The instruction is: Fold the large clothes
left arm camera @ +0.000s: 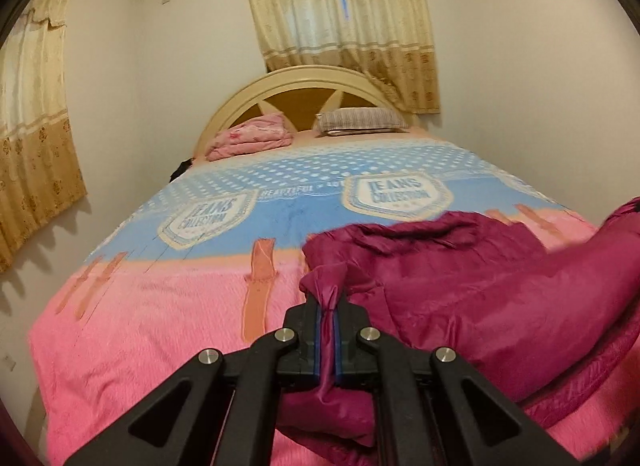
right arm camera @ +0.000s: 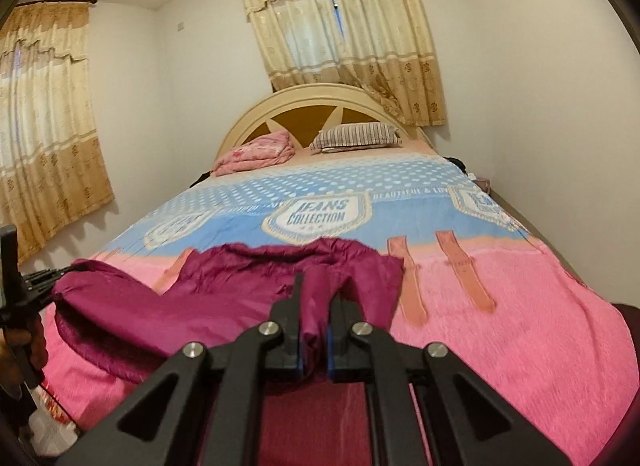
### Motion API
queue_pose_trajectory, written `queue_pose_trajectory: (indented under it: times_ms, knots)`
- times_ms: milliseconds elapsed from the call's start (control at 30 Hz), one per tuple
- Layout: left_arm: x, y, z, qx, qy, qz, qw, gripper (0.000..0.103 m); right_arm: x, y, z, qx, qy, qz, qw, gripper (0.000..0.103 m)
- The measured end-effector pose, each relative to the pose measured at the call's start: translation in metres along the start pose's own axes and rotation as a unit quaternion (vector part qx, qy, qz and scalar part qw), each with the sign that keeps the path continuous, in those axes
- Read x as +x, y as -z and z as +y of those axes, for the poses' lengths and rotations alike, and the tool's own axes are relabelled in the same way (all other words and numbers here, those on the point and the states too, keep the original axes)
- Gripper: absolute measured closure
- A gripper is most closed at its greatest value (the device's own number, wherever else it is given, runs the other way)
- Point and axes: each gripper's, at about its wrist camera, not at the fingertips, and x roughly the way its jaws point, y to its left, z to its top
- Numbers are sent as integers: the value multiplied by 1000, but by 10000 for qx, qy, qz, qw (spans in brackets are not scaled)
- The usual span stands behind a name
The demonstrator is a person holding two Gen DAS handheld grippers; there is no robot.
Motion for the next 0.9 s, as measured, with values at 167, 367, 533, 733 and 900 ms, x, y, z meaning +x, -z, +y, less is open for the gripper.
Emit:
queue_pose_trajectory:
  times_ms: [167, 367, 533, 733, 900]
  knots:
    - [51, -24, 0, -8, -108, -27, 9999, 100, 37, -24, -3, 44, 147, -96, 9998, 95]
    - [109, -37, 4, -203, -197, 109, 9995, 95, 88, -39, -18, 164, 280, 117, 9994, 95]
    - [143, -46, 6, -360, -992, -26, 9944, 10, 131, -39, -31, 302, 434, 374, 9979, 95]
    - [173, -60, 7, -333, -1505, -258, 9877, 8, 181, -40, -39, 294, 612, 643, 9956, 95]
    - [212, -66, 25, -525, -1883, -22, 9807, 8, 222, -39, -47, 352, 713, 814, 9935, 93]
